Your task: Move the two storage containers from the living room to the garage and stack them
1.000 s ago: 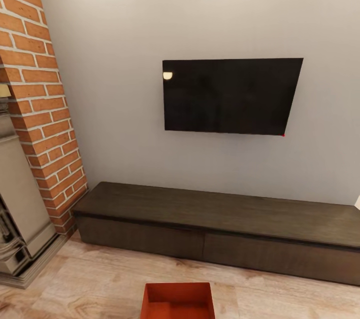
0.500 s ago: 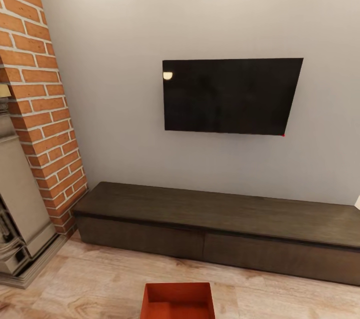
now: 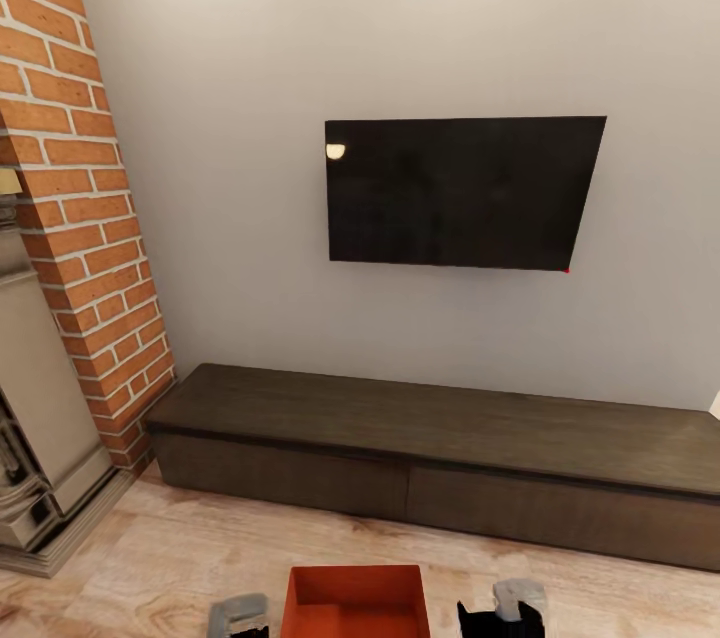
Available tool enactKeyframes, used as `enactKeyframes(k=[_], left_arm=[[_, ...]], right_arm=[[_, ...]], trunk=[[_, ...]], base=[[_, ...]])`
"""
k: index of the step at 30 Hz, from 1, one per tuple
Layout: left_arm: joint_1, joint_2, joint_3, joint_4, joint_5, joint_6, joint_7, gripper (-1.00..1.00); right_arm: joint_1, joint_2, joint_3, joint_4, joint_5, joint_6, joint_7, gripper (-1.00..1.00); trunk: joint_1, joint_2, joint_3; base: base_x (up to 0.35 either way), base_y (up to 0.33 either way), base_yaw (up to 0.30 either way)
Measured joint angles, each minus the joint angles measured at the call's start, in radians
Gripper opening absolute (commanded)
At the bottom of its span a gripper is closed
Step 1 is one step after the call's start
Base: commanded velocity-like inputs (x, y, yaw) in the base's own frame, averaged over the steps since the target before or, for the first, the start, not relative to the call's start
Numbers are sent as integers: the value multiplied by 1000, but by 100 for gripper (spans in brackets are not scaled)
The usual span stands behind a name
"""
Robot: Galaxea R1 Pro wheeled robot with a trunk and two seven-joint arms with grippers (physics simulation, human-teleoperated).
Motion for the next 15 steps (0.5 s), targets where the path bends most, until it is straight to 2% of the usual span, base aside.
enactKeyframes(k=[1, 2, 3, 4, 5, 7, 11, 15], left_arm=[[-4, 0, 0, -56, 0, 63, -1, 100], [-8, 0, 0, -82, 0, 95, -1, 100], [-24, 0, 0, -115, -1, 155, -3, 100], [-51, 0, 0, -136, -1, 213, -4, 100], [-113, -1, 0, -143, -1, 315, -4, 100], [-181, 0, 0, -124, -1, 389, -2, 100], [-252, 0, 0, -78, -1, 431, -3, 100], [-279, -9, -1, -44, 1, 443, -7, 100]], right_arm=[[-16, 0, 0, -30, -1, 51, 0, 100], [-29, 0, 0, -41, -2, 76, 0, 100], [-58, 0, 0, -55, -4, 126, 1, 100], [-89, 0, 0, -63, -6, 176, 2, 100], [-141, 0, -1, -71, -8, 266, 5, 100], [-191, 0, -1, -70, -9, 327, 6, 100], [-242, 0, 0, -26, -9, 363, 6, 100], [-264, 1, 7, 7, -9, 373, 6, 100]], trunk=[[0, 0, 0], [0, 0, 0], [0, 0, 0], [0, 0, 1], [0, 0, 1], [0, 0, 0], [0, 0, 0], [0, 0, 0]], base=[[0, 0, 0], [0, 0, 0], [0, 0, 0], [0, 0, 0], [0, 0, 0], [0, 0, 0], [0, 0, 0], [0, 0, 0]])
